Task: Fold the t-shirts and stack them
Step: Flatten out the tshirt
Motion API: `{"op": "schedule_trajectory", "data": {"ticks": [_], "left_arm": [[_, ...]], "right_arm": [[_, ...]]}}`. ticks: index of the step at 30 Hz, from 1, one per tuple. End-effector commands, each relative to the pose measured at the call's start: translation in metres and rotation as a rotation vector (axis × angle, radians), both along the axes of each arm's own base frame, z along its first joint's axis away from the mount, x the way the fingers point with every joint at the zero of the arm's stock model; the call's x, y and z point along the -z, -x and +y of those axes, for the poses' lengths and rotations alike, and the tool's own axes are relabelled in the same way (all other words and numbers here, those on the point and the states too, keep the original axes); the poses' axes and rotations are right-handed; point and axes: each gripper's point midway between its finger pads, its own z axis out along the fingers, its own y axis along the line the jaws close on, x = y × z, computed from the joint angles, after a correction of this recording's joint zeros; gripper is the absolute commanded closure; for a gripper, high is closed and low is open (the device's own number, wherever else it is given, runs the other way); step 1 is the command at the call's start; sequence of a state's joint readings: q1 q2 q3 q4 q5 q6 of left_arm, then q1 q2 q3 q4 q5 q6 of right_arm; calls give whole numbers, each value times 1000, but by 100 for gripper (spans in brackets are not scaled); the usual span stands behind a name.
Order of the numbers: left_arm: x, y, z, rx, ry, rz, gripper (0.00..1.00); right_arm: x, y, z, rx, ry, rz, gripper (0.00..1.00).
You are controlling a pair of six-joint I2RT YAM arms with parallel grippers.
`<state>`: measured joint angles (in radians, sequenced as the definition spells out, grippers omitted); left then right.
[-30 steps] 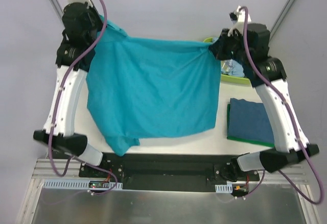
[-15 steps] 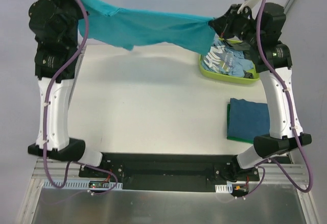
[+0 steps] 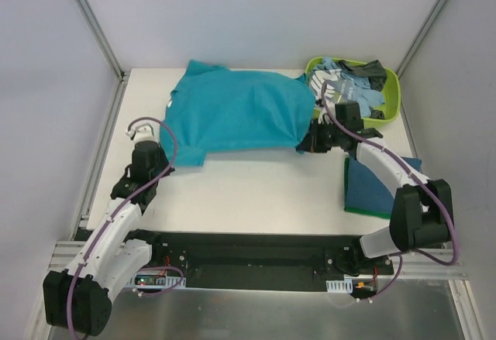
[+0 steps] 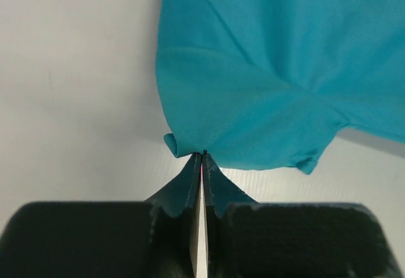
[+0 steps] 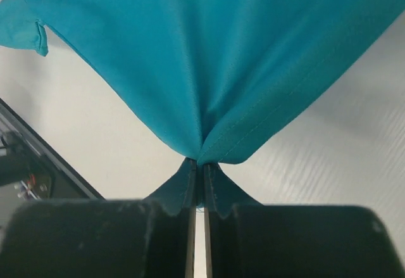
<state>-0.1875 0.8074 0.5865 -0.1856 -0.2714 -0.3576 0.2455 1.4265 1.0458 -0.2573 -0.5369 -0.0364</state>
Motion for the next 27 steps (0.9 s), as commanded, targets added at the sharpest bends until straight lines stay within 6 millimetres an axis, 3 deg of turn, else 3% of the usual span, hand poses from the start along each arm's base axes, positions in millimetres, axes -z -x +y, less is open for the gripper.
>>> {"op": "schedule_trajectory", "data": {"ticks": [1, 6, 12, 17, 24, 27], "left_arm": [[25, 6, -25, -1, 224, -3, 100], [80, 37, -29, -97, 340, 151, 100], [116, 83, -13, -270, 370, 286, 100], [120, 106, -14, -305, 415, 321, 100], [101, 119, -18, -290, 430, 368, 100], [103, 125, -25, -284, 465, 412, 100]], "right_arm": [[48, 15, 5, -30, -23, 90, 95], [94, 51, 3, -12, -10, 225, 92], [111, 79, -7, 66, 39, 292, 89], [105, 94, -12, 104, 52, 276, 89], [94, 115, -31, 172, 125, 310, 85], [93, 122, -37, 195, 145, 328, 84]]}}
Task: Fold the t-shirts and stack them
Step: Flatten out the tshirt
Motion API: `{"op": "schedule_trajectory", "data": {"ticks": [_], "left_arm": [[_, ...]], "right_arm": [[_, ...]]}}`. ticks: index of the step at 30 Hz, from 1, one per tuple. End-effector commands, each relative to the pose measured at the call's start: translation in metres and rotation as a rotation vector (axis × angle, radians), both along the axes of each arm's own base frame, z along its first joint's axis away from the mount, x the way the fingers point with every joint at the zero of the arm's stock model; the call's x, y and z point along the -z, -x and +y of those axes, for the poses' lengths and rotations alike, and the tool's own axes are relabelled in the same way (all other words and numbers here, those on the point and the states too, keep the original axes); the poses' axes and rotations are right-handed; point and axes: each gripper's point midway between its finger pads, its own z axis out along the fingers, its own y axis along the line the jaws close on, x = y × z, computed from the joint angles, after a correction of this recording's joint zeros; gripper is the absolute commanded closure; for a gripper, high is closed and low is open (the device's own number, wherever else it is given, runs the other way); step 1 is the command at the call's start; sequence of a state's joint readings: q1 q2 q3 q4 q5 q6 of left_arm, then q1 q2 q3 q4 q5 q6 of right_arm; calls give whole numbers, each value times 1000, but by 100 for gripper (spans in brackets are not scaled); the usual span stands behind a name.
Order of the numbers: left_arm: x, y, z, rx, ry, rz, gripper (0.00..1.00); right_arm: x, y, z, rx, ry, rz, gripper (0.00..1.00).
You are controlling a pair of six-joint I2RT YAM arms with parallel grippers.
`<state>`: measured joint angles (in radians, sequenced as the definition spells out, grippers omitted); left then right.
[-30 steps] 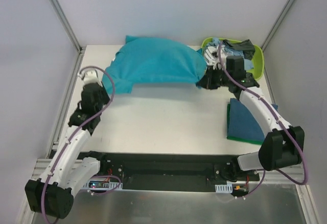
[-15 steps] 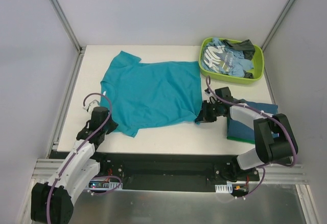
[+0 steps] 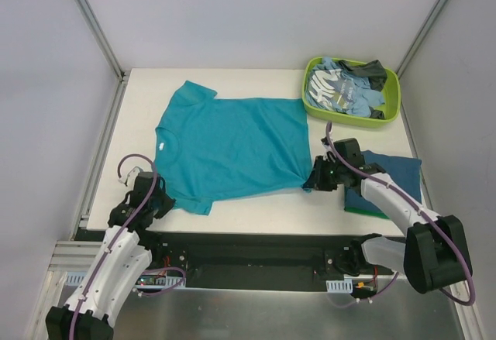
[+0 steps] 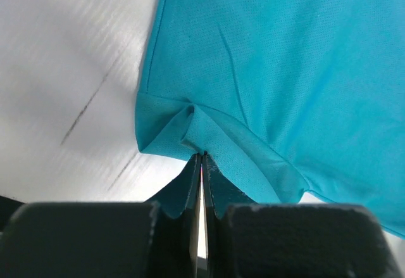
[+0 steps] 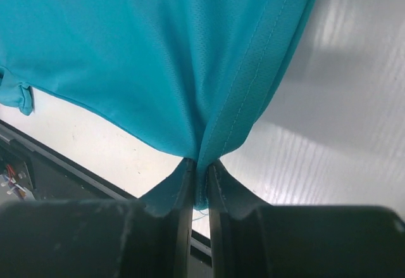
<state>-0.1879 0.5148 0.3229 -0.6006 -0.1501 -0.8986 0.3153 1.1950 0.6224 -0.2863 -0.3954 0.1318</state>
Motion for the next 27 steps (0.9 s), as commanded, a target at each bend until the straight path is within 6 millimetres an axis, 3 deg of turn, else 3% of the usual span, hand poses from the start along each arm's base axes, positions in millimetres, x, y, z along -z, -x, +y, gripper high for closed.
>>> {"op": "schedule_trajectory", "data": {"ticks": [1, 6, 9, 11, 13, 15, 16, 19, 24, 27], "left_arm": [[-5, 15, -11, -6, 80, 80, 100], [-5, 36, -36, 32, 216, 174, 100], [-9, 50, -50, 58, 297, 210, 100], [-10, 59, -58, 80, 350, 224, 100], [-16, 67, -65, 113, 393, 226, 94], [-23, 74, -66, 122, 403, 223, 80], [-27, 77, -64, 119, 395, 218, 66], [-54, 74, -63, 160, 389, 126, 1], [-105, 50, -57, 222, 309, -28, 1], [-122, 17, -67, 283, 303, -82, 1]], "right_arm": [[0, 16, -14, 57, 65, 55, 83], [7, 26, -28, 104, 129, 89, 64], [6, 27, -36, 127, 165, 77, 59], [4, 27, -41, 131, 184, 57, 49], [-1, 24, -46, 143, 202, 26, 37], [-10, 22, -48, 138, 213, -10, 22], [-13, 22, -50, 138, 220, -21, 13], [-24, 22, -48, 104, 209, -61, 3], [-42, 19, -21, 1, 84, -150, 4], [-49, 15, 3, -81, 45, -180, 4]]}}
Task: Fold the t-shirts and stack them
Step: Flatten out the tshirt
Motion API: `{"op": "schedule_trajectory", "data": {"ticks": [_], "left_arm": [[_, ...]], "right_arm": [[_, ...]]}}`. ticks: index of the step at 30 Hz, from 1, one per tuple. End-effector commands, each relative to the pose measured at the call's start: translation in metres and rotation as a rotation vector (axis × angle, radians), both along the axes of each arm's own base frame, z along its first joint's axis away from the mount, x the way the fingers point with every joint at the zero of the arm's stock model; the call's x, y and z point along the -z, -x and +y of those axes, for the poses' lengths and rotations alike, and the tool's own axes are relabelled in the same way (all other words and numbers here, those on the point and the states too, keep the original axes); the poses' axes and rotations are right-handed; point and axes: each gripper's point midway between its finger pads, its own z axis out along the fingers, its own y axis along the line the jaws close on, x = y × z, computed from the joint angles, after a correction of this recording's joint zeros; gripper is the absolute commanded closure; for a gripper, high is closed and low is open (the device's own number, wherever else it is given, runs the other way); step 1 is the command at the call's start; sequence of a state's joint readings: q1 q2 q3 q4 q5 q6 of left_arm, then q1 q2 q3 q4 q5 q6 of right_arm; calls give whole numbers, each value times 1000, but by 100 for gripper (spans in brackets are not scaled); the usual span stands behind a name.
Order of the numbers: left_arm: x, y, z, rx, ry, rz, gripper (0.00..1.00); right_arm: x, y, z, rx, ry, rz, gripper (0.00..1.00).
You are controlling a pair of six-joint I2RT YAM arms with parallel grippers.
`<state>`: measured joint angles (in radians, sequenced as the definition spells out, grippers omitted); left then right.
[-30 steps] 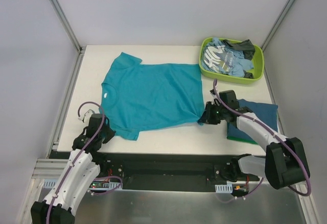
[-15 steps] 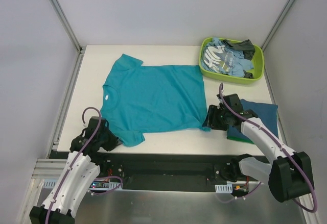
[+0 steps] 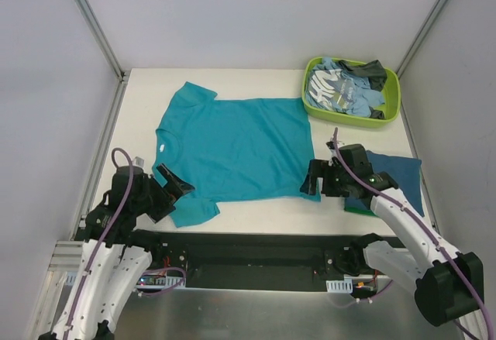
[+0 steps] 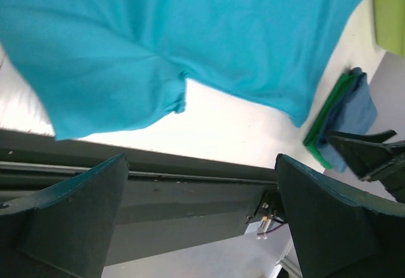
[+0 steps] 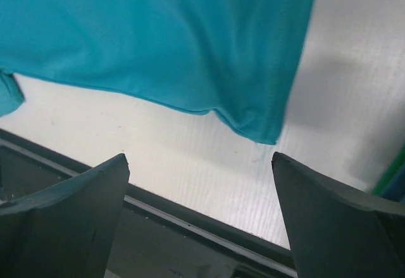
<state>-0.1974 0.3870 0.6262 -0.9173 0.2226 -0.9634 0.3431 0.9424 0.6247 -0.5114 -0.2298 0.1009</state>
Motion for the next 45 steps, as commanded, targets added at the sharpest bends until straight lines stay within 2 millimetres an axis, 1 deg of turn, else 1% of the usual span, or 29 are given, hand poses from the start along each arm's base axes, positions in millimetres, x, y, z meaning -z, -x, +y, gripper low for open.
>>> {"op": "schedule_trajectory", "data": {"ticks": [1, 4, 7, 8, 9, 11, 12, 14, 16, 18, 20, 22, 26, 29, 31, 34, 36, 38, 39, 40, 43, 44, 45], "left_arm": [[-21, -37, -9, 91, -45, -80, 1], [-15, -80, -10, 92, -104, -80, 1], [0, -114, -7, 91, -178, -24, 1], [7, -126, -2, 71, -218, -1, 1], [20, -138, 6, 48, -273, 33, 1], [33, -159, 18, 21, -358, 62, 1], [39, -166, 21, 21, -379, 87, 1], [55, -179, 22, 40, -400, 134, 1], [72, -187, 21, 57, -411, 181, 1], [89, -193, 25, 57, -431, 226, 1], [102, -198, 29, 60, -450, 263, 1], [113, -198, 35, 50, -463, 300, 1], [126, -195, 45, 34, -451, 347, 1], [127, -193, 53, 15, -451, 354, 1], [125, -195, 54, 25, -448, 347, 1], [122, -201, 54, 47, -447, 334, 1], [123, -206, 55, 49, -448, 334, 1], [126, -214, 55, 53, -443, 338, 1], [126, -221, 56, 53, -439, 334, 1], [129, -223, 57, 54, -437, 340, 1], [130, -241, 59, 42, -420, 338, 1], [129, -249, 61, 33, -419, 328, 1], [126, -257, 62, 29, -419, 317, 1]], "right_arm": [[-25, -12, 40, -150, -78, -83, 4], [-22, -18, 57, -188, -72, -73, 4], [-15, -25, 75, -222, -84, -56, 4], [-10, -27, 79, -228, -80, -39, 4], [-6, -27, 82, -243, -72, -31, 4], [7, -29, 84, -242, -31, 0, 4], [17, -28, 83, -240, -9, 27, 4], [29, -23, 81, -242, 18, 82, 4], [39, -14, 76, -242, 45, 128, 4], [46, -5, 67, -228, 79, 156, 4], [52, 4, 54, -206, 123, 182, 4], [55, 13, 41, -181, 164, 197, 4], [52, 23, 23, -139, 203, 181, 4], [44, 20, 18, -115, 211, 144, 4], [35, 14, 21, -116, 194, 104, 4], [15, -5, 38, -140, 131, 16, 4], [5, -20, 46, -152, 114, -27, 4], [4, -39, 49, -142, 123, -35, 4], [3, -49, 53, -144, 115, -37, 4], [3, -58, 56, -143, 99, -33, 4], [8, -87, 70, -138, 57, -25, 4], [11, -95, 75, -137, 51, -13, 4], [7, -107, 80, -141, 44, -24, 4]]}}
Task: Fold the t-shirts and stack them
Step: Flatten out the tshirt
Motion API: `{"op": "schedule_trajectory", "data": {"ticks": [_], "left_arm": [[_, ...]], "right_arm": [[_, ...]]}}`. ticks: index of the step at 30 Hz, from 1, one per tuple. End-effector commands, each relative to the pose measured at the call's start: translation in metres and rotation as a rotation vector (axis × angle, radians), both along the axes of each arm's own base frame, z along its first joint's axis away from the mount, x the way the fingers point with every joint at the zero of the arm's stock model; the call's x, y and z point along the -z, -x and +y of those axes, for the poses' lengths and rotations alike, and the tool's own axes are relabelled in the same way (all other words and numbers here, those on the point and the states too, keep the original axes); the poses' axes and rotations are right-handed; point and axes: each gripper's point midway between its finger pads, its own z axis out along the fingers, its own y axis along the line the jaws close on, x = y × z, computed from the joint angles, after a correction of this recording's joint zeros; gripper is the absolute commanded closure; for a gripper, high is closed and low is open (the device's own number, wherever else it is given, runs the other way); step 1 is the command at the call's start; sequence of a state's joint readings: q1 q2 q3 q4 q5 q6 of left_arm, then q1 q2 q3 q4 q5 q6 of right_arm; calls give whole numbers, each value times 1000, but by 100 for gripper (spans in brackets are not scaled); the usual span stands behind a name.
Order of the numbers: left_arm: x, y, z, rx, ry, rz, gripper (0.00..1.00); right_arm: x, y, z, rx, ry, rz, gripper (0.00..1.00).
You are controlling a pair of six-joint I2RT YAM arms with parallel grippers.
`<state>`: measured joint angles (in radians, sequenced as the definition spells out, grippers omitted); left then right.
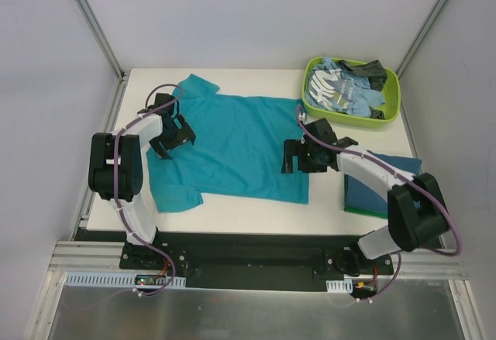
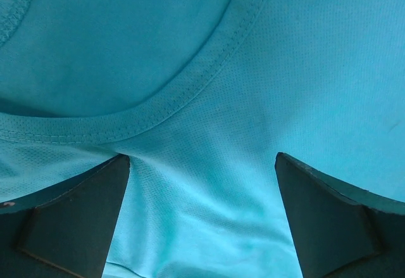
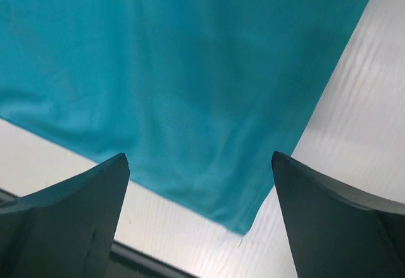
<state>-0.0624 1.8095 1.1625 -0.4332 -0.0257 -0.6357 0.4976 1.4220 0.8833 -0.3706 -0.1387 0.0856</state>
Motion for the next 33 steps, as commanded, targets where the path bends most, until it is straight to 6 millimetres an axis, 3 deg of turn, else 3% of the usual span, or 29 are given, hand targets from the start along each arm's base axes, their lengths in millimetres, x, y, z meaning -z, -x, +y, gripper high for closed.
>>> {"op": "schedule_trajectory", "data": {"ticks": [1, 4, 8, 12, 14, 18, 25, 33], "left_arm": [[7, -28, 6, 11, 6, -10, 1], [-4, -50, 7, 38, 2, -41, 1], [-38, -50, 7, 48, -1, -117, 1], [-65, -3, 8, 26, 8, -162, 1], [-65, 29, 9, -22, 21, -164, 1], [-52, 75, -6, -20, 113, -129, 1], [-10, 131, -20, -29, 193, 22, 1], [-8, 184, -31, -50, 258, 75, 1]], "right_arm": [[-9, -50, 26, -28, -59, -53, 4], [-5, -72, 30, -25, -31, -54, 4], [-12, -69, 35, -54, -43, -59, 4], [-14, -52, 35, -58, -76, -85, 4], [-9, -40, 41, -83, -119, -85, 4], [9, -19, 48, -116, -163, -30, 4], [28, -11, 45, -104, -146, 18, 4], [36, -9, 39, -74, -111, 53, 4]]}}
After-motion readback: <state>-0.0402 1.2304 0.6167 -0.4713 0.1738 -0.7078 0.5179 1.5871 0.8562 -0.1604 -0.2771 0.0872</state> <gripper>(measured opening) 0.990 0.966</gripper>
